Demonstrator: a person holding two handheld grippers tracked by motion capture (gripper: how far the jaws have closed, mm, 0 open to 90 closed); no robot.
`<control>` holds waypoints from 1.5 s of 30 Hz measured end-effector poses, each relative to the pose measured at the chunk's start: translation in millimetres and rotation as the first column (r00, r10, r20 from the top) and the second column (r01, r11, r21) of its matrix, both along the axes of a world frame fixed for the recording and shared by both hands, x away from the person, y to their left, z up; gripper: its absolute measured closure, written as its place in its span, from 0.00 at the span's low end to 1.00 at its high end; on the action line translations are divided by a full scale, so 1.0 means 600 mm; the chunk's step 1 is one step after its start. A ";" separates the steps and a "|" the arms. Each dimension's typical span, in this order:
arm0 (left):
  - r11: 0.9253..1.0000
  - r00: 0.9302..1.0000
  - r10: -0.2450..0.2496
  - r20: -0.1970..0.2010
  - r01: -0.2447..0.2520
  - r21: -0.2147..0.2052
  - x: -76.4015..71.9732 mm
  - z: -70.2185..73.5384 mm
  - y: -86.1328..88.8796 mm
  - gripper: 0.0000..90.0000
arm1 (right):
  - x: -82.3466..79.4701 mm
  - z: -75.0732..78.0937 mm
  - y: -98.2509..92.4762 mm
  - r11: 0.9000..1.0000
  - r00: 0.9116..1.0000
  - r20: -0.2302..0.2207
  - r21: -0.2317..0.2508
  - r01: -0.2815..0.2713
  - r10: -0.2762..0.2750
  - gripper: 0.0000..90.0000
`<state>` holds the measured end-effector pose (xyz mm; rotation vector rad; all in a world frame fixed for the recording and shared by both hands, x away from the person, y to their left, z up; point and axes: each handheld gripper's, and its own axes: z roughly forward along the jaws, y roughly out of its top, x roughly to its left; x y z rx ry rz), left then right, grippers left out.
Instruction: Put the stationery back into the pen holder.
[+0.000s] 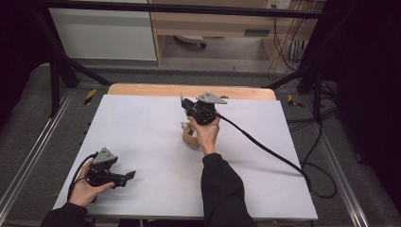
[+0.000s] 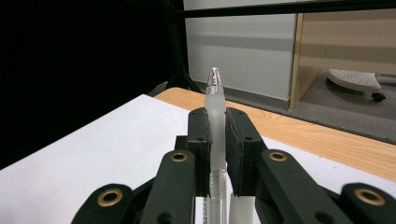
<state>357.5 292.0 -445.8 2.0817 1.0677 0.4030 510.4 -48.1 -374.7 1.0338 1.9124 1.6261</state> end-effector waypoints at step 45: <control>1.000 1.000 -0.004 -0.004 0.004 0.009 -0.001 -0.002 -0.003 0.05 | -0.033 -0.005 -0.021 1.000 1.000 -0.017 -0.006 -0.001 0.001 0.90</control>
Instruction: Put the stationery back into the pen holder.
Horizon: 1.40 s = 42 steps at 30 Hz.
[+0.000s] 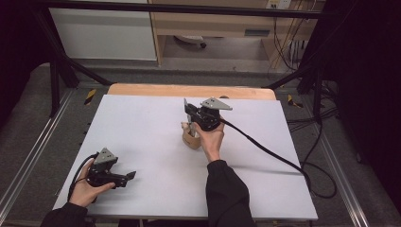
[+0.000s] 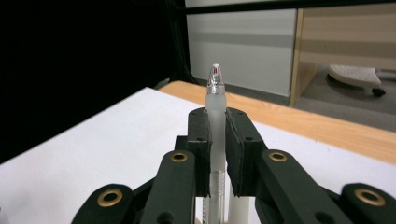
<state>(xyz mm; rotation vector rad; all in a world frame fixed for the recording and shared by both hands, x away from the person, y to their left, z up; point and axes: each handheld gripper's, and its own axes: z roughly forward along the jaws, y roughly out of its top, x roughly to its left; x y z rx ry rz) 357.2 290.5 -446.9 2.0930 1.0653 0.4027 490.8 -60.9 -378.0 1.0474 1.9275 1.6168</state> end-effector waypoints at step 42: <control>1.000 1.000 0.000 -0.003 0.000 0.006 0.001 -0.002 -0.001 0.05 | -0.054 0.056 -0.088 0.977 0.982 -0.166 -0.176 -0.120 0.091 0.11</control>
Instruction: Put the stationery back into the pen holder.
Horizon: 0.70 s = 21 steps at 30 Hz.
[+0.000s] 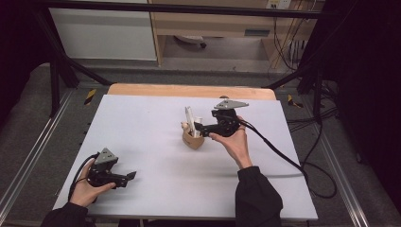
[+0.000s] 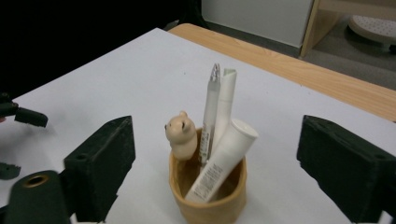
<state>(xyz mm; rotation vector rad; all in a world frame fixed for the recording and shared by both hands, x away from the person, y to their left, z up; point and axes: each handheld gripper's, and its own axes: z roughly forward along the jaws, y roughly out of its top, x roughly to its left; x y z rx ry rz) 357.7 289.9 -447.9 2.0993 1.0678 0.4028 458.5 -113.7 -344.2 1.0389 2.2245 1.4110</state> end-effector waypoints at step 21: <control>1.000 1.000 0.004 0.005 -0.004 0.005 -0.002 0.000 -0.008 0.02 | -0.081 -0.080 -0.133 0.997 0.992 -0.128 -0.071 -0.012 0.003 0.01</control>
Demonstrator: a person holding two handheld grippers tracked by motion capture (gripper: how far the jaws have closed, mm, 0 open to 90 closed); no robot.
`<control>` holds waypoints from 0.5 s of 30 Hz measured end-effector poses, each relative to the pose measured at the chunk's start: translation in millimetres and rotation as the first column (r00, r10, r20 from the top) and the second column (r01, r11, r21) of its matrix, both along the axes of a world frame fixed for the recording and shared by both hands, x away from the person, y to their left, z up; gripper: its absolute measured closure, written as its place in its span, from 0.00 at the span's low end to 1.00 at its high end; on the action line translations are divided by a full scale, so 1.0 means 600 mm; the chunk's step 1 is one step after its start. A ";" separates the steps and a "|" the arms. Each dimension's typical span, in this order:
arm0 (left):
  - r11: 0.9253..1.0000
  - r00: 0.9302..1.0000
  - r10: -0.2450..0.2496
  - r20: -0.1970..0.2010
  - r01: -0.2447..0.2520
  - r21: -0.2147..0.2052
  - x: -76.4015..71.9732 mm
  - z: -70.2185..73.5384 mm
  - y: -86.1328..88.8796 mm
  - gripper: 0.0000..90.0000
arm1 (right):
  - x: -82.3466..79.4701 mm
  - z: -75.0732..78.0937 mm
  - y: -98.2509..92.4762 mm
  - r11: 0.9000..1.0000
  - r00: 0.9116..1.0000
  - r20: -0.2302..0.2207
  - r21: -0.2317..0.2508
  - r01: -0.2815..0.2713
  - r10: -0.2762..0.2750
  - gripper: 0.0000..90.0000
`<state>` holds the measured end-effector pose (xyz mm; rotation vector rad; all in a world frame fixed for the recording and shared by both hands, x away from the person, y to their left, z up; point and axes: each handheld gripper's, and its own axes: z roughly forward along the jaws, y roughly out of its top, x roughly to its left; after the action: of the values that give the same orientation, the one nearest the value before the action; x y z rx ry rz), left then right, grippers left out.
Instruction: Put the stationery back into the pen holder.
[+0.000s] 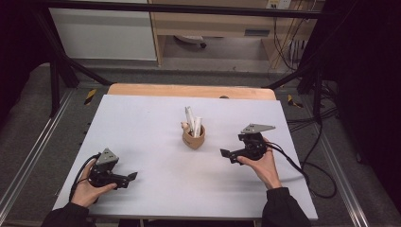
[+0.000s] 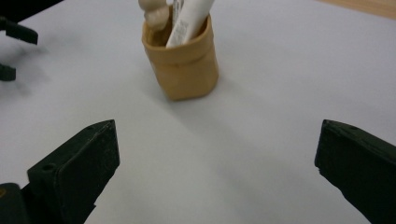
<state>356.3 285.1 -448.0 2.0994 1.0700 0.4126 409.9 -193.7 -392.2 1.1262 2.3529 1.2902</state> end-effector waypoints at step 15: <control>1.000 1.000 -0.011 -0.001 0.011 0.002 0.000 -0.001 -0.002 0.02 | -0.044 -0.072 -0.070 1.000 0.998 -0.059 -0.022 -0.012 0.011 0.01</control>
<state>356.2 283.8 -448.4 2.1072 1.0584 0.4074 383.3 -235.5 -435.6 1.1610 2.4135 1.2478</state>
